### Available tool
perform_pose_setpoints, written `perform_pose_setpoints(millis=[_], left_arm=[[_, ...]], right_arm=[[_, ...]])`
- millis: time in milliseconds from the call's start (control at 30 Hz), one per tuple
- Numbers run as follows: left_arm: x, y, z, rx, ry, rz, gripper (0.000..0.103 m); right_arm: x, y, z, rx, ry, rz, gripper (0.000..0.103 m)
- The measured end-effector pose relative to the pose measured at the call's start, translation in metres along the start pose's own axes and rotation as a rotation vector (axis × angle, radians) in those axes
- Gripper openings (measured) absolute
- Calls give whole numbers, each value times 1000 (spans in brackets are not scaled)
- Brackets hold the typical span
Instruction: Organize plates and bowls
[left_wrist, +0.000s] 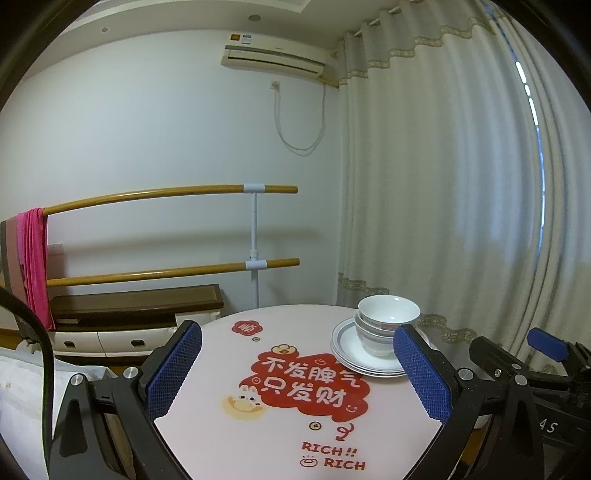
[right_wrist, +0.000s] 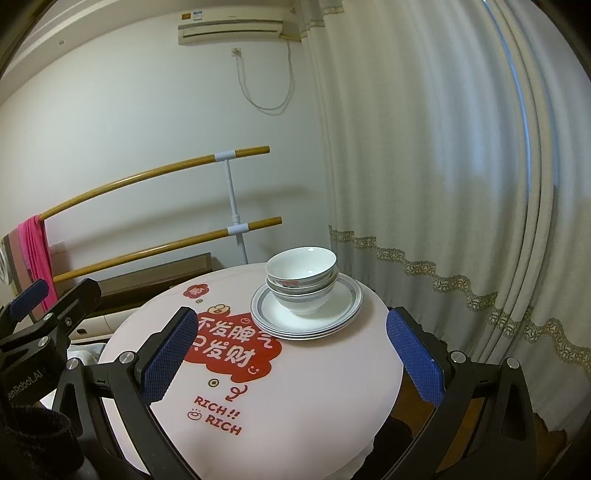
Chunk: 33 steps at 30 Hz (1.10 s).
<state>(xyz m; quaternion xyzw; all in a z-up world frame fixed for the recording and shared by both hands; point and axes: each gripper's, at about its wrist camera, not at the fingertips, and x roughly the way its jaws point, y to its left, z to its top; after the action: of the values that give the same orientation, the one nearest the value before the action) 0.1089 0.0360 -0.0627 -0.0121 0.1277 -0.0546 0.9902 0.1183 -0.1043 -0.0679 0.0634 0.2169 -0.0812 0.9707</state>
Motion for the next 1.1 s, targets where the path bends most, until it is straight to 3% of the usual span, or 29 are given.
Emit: perform_pose_setpoints(millis=[1100], left_arm=[[-1,-4,-1,17,-5,4,102]], right_arm=[[1,-4,-1,12,9,-3,103]])
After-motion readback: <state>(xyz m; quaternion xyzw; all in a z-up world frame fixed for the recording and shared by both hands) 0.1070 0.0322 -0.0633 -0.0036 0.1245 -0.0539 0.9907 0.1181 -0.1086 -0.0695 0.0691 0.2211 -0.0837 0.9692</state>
